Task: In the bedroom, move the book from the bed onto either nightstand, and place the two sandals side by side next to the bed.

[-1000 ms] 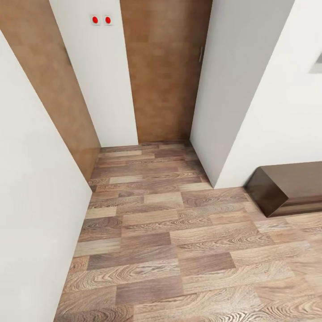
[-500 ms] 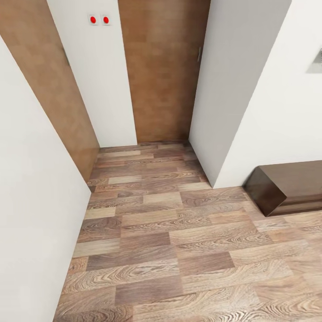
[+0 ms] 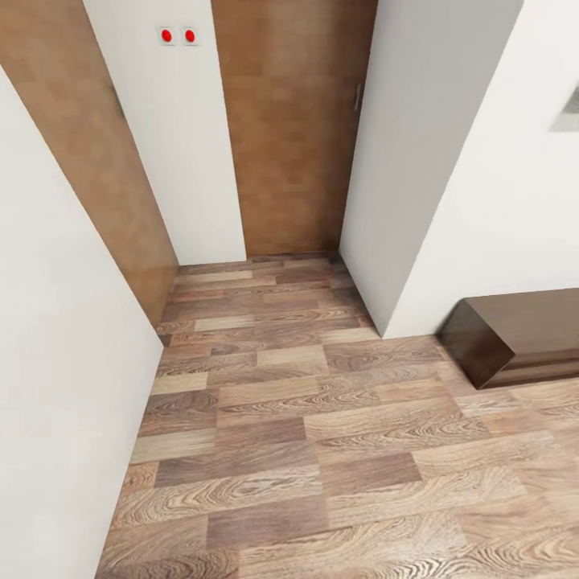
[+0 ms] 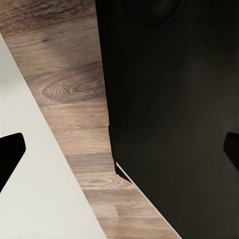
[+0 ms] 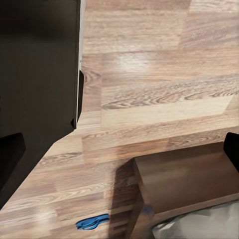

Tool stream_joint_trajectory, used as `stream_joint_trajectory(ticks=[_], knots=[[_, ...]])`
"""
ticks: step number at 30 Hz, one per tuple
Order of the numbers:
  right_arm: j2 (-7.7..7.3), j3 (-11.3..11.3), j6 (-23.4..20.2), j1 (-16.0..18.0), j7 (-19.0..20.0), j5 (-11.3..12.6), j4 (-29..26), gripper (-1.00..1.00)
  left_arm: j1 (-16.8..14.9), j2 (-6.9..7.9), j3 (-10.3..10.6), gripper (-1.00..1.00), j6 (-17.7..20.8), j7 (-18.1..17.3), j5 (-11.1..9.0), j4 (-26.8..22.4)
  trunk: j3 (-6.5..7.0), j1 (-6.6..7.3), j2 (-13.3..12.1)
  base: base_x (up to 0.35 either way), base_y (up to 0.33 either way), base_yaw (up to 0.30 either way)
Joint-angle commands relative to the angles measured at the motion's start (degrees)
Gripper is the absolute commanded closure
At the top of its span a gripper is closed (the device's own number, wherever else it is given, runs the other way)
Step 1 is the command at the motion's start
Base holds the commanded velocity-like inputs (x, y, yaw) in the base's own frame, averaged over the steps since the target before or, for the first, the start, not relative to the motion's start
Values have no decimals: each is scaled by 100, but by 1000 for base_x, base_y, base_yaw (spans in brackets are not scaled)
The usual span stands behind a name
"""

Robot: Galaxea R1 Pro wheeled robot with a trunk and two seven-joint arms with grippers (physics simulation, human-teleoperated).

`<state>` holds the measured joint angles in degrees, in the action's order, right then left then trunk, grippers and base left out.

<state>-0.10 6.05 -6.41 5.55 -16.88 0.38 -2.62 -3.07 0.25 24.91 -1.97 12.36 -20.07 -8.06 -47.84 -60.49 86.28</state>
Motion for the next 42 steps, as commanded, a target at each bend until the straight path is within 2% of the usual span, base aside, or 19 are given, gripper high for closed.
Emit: stream_joint_trajectory(ticks=[1, 42], knots=[[-2, 47, -53, -1, -17, 6, -13, -100, -1, 2, 49, -100, -15, 21, -56, -3, -4, 0, 2, 0, 0, -58], [-31, 28, -53, -1, -15, 23, -11, -100, -1, 2, 49, -100, -16, 21, -58, -3, -4, 0, 2, 0, 0, -94]])
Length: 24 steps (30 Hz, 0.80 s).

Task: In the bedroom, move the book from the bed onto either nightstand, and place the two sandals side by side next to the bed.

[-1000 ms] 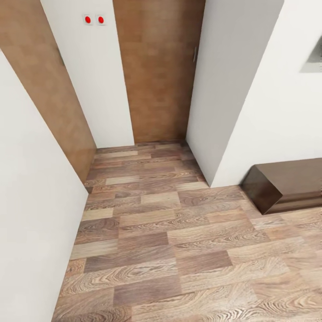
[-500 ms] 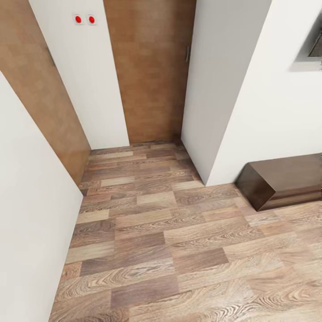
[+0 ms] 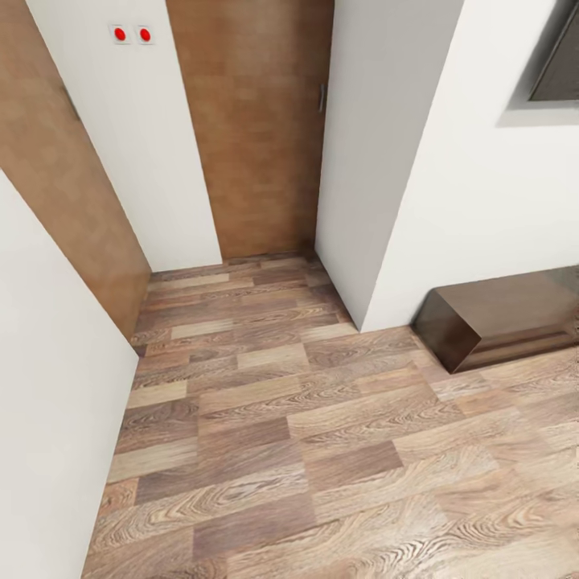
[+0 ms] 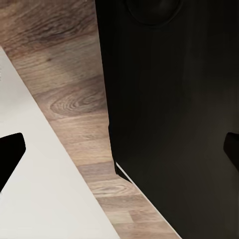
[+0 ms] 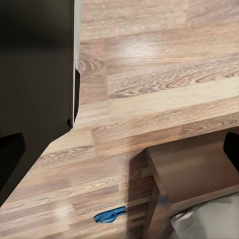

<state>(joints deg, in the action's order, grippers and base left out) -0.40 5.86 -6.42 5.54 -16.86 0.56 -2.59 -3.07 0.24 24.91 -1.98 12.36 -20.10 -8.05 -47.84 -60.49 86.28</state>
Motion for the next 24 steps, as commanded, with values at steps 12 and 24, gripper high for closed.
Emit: stream_joint_trajectory(ticks=[12, 24], knots=[[4, 47, -53, -1, -16, 5, -13, -100, -1, 2, 50, -100, -14, 21, -55, -3, -4, 0, 2, 0, 0, -99], [12, 52, -53, -1, -17, 5, -13, -100, -1, 2, 50, -100, -15, 21, -55, -3, -4, 0, 2, 0, 0, -95]])
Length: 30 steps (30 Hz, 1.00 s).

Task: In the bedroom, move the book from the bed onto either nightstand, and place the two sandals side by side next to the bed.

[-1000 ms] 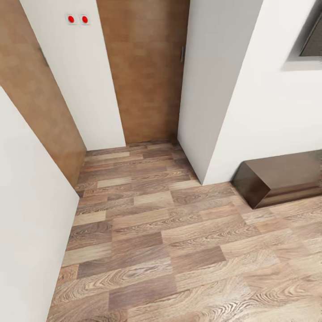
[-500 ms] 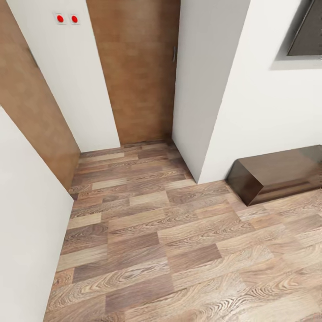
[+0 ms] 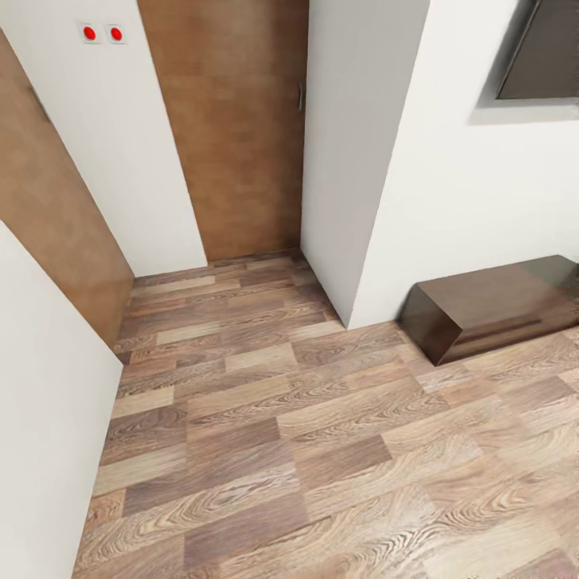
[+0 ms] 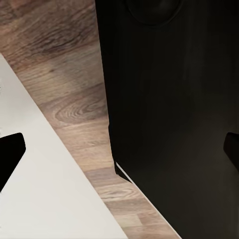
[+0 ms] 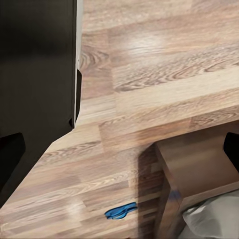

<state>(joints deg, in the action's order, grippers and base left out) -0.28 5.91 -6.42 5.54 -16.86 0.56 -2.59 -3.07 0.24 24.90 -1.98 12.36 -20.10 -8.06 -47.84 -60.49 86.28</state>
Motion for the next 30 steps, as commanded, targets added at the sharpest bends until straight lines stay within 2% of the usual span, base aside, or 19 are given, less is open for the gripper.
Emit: stream_joint_trajectory(ticks=[1, 30], knots=[[0, 46, -53, -1, -18, 5, -14, -100, -1, 2, 50, -100, -14, 21, -55, -3, -4, 0, 2, 0, 0, -88], [-24, 42, -53, -1, -11, 5, -14, -100, -1, 2, 50, -100, -13, 21, -55, -3, -4, 0, 2, 0, 0, -62]])
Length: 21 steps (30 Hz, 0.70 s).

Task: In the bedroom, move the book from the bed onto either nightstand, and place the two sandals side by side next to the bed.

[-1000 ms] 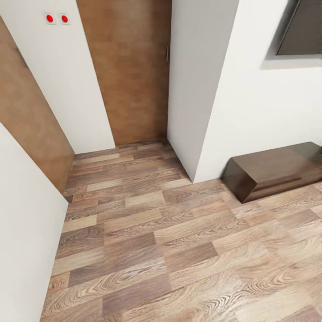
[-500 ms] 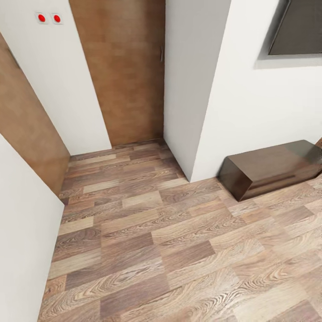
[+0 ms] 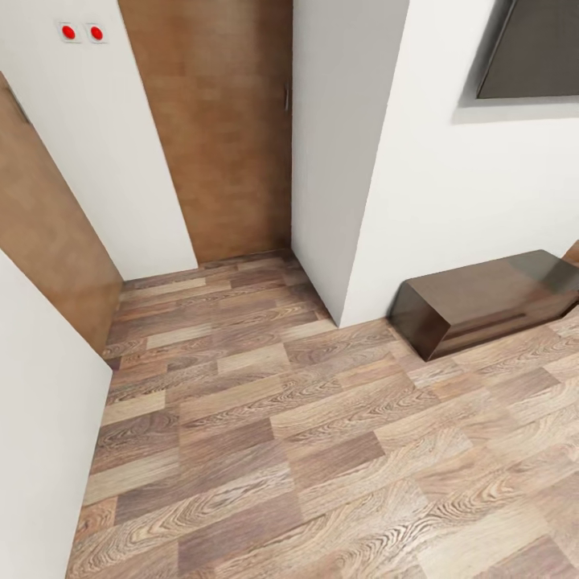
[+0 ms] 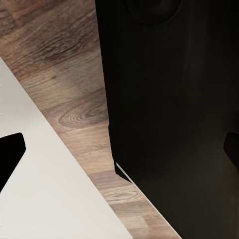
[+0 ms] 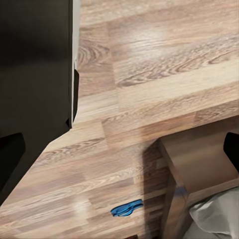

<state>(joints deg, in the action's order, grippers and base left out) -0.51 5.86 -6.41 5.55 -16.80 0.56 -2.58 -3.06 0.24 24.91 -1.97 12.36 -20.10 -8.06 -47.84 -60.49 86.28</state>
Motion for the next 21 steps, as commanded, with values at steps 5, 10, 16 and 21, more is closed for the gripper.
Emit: stream_joint_trajectory(ticks=[5, 10, 16, 21], knots=[[-6, 47, -53, -1, -17, 5, -14, -100, -1, 2, 49, -100, -14, 21, -56, -2, -4, 0, 2, 0, 0, -11], [-10, 47, -53, -1, -17, 5, -14, -100, -1, 2, 49, -100, -14, 21, -56, -2, -4, 0, 2, 0, 0, -5], [-20, 47, -53, -1, -17, 5, -13, -100, -1, 2, 49, -100, -16, 21, -56, -2, -4, 0, 2, 0, 0, -2], [-18, 47, -53, -1, -17, 5, -12, -100, -1, 2, 49, -100, -15, 20, -56, -2, -4, 0, 2, 0, 0, 0]])
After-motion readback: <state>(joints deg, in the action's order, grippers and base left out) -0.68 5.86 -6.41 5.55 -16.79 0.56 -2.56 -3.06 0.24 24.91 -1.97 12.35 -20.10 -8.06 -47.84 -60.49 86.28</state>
